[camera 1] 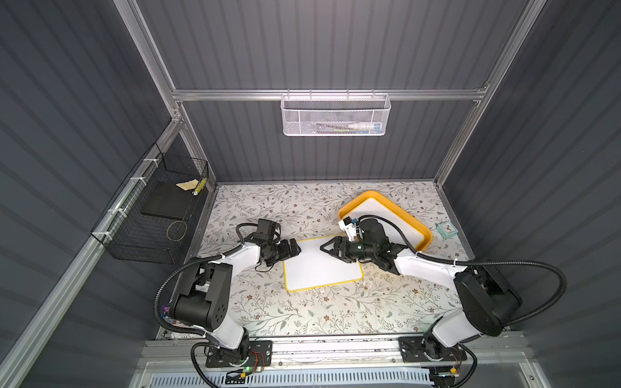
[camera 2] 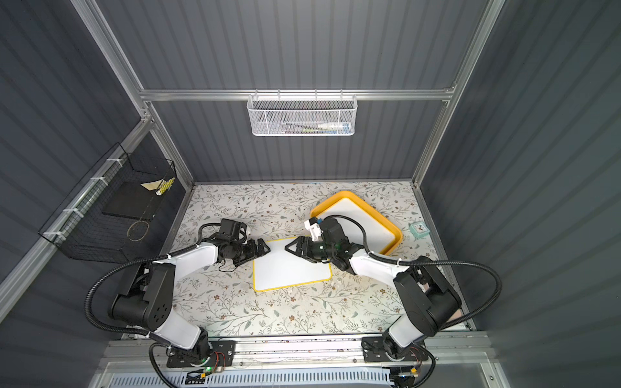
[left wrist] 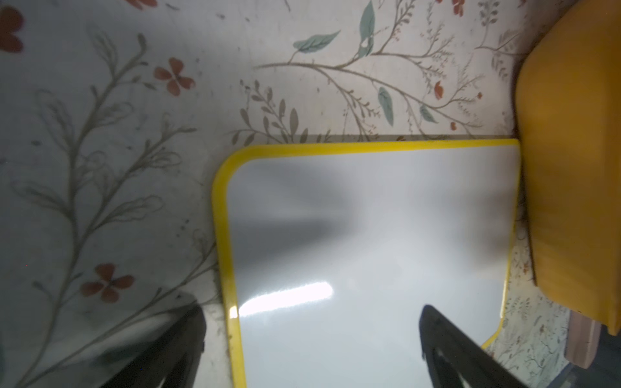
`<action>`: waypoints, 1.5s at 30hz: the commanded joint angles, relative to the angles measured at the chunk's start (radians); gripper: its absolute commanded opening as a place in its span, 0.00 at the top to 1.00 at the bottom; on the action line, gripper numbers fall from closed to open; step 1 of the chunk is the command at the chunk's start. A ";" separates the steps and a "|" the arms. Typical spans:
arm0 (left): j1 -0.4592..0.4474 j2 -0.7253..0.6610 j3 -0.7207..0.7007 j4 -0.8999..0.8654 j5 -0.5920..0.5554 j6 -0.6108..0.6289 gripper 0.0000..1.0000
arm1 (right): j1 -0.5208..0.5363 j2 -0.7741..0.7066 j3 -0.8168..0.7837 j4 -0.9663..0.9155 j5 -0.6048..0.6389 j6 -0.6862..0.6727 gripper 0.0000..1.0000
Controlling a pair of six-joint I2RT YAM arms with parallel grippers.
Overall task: Put the whiteboard into the storage box
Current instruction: Pick up the whiteboard at the center of the board.
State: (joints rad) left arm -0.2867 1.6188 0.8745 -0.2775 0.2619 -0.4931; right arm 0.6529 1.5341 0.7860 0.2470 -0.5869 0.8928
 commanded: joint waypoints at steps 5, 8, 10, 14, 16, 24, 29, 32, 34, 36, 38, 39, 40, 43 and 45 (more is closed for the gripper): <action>0.002 0.235 0.236 -0.193 -0.034 0.125 0.01 | 0.044 -0.120 -0.161 -0.239 0.057 -0.044 0.33; -0.001 0.325 0.308 -0.190 0.018 0.140 0.02 | 0.045 -0.177 -0.218 -0.266 0.082 -0.031 0.32; -0.005 0.356 0.325 -0.180 0.032 0.139 0.02 | 0.045 -0.189 -0.241 -0.283 0.104 -0.029 0.32; -0.014 0.392 0.310 -0.155 0.092 0.136 0.02 | 0.044 -0.142 -0.241 -0.291 0.156 -0.036 0.32; -0.017 0.393 0.273 -0.134 0.124 0.133 0.02 | 0.042 -0.104 -0.222 -0.285 0.175 -0.037 0.32; -0.017 0.306 0.060 -0.101 0.154 0.108 0.02 | 0.036 0.040 -0.062 -0.286 0.306 -0.100 0.32; -0.023 0.211 -0.107 -0.080 0.177 0.046 0.03 | 0.036 0.215 0.163 -0.326 0.261 -0.173 0.32; -0.038 0.131 -0.202 -0.077 0.176 -0.006 0.02 | 0.036 0.308 0.272 -0.331 0.188 -0.188 0.32; -0.061 0.067 -0.264 -0.062 0.179 -0.051 0.02 | 0.036 0.359 0.339 -0.346 0.164 -0.198 0.32; -0.074 0.021 -0.308 -0.051 0.189 -0.075 0.02 | 0.036 0.391 0.378 -0.351 0.143 -0.198 0.32; -0.074 -0.009 -0.328 -0.061 0.154 -0.074 0.02 | 0.036 0.399 0.387 -0.352 0.133 -0.194 0.32; -0.074 -0.014 -0.325 -0.078 0.119 -0.067 0.01 | 0.035 0.397 0.383 -0.350 0.131 -0.190 0.31; -0.074 -0.011 -0.316 -0.090 0.087 -0.060 0.01 | 0.032 0.391 0.374 -0.348 0.131 -0.185 0.31; -0.074 0.037 -0.281 -0.096 0.044 -0.060 0.01 | 0.020 0.359 0.334 -0.350 0.151 -0.172 0.31; -0.074 0.068 -0.261 -0.098 0.038 -0.062 0.01 | 0.008 0.337 0.308 -0.355 0.187 -0.166 0.31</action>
State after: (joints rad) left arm -0.3305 1.5433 0.6914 -0.0830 0.2909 -0.4992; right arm 0.6514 1.8996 1.1221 -0.1425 -0.3485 0.7185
